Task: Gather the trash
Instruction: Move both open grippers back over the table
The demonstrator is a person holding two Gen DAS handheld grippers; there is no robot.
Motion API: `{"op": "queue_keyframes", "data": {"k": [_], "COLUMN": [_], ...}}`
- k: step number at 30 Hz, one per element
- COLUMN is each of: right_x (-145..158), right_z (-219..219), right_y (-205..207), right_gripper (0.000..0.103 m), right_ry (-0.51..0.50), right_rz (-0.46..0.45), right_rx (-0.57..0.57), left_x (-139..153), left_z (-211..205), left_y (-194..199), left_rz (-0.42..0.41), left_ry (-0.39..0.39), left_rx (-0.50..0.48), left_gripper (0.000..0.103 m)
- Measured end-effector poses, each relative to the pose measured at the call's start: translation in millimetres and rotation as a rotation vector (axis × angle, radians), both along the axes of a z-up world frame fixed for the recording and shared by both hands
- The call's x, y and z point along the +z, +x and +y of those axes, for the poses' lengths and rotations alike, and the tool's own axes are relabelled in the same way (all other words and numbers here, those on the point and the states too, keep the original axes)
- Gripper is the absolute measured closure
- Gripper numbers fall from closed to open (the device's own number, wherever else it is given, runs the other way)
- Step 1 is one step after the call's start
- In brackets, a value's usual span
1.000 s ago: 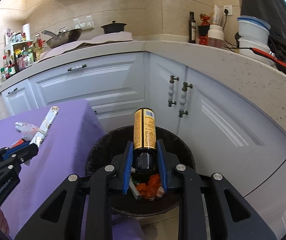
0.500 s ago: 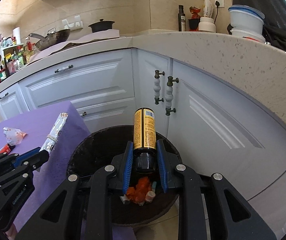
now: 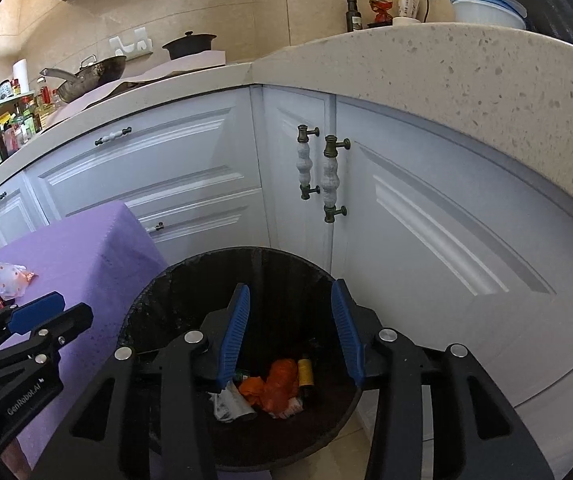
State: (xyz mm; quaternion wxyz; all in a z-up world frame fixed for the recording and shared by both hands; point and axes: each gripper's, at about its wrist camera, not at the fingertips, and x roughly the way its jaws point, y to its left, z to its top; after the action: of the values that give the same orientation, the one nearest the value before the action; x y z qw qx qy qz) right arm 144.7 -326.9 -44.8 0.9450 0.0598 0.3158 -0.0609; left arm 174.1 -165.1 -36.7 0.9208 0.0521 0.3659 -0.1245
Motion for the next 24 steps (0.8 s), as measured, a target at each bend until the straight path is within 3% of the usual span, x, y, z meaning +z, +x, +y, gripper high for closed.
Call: {"op": "queue_keyframes", "data": {"k": [11, 24], "right_x": [13, 30], "right_z": [38, 135], "right_y": [-5, 3], "right_gripper": [0.058, 0.056], "right_ry": [0.016, 0.022], "right_rz": [-0.013, -0.028], "right_rx": [0.073, 0.256], "left_x": [18, 33], "left_z": [66, 185], "left_y": [-22, -51], "left_rz": [-0.014, -0.037], "left_ry": [-0.014, -0.019], "left_rx": [0.109, 0.328], "left_gripper": [0.065, 0.065]}}
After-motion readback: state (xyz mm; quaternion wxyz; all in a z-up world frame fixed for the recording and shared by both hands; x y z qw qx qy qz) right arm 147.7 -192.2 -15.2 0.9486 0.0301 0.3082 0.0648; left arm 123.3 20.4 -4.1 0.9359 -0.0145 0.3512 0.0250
